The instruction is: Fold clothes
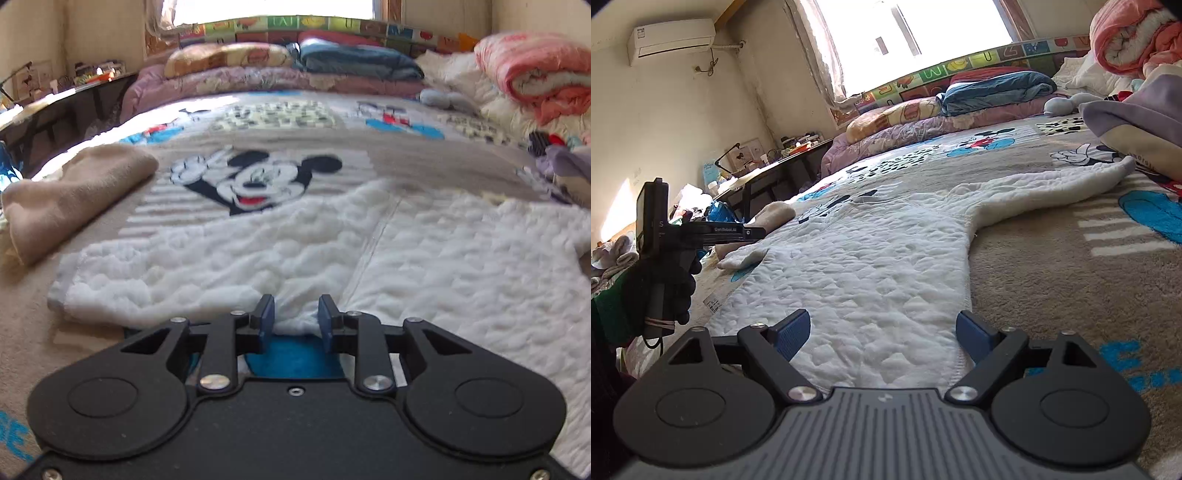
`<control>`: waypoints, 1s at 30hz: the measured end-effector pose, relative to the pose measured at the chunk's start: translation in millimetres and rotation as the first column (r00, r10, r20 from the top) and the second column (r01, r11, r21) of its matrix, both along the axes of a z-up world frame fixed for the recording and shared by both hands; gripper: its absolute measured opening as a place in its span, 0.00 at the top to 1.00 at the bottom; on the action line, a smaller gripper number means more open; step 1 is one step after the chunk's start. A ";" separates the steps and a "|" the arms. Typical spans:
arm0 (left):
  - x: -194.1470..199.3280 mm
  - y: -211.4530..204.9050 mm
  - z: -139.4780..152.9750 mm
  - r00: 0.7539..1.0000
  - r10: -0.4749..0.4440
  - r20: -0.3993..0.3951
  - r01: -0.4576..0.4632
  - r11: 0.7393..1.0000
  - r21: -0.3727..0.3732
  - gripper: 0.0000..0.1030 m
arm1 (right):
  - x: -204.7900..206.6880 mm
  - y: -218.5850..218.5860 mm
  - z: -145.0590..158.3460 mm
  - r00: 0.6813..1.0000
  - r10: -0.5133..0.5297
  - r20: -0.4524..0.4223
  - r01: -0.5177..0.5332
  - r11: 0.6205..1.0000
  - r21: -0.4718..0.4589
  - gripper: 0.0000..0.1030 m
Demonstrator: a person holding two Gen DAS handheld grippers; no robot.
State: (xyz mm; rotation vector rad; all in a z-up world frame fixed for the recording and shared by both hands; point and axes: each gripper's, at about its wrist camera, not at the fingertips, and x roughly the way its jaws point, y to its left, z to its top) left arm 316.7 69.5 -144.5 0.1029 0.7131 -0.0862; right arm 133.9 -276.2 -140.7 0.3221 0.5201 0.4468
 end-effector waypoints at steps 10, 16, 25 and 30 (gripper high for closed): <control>-17.9 7.7 16.3 0.990 0.045 0.132 -0.045 0.999 0.000 0.74 | 8.3 0.6 -8.5 1.000 0.023 -0.020 -0.023 0.999 0.023 0.13; -2.0 29.9 -3.4 0.995 0.087 0.042 -0.087 0.996 0.015 0.75 | 6.7 0.7 -8.4 1.000 0.020 -0.014 -0.019 1.000 0.021 0.13; -51.3 24.6 42.2 0.973 0.108 0.204 -0.095 0.993 -0.071 0.74 | 7.1 -1.6 -8.0 1.000 0.009 -0.016 -0.008 0.999 0.036 0.13; -59.5 -32.0 41.5 0.958 -0.116 0.263 0.104 0.993 0.057 0.86 | 5.6 -3.1 -7.2 1.000 -0.001 -0.020 0.002 0.999 0.043 0.13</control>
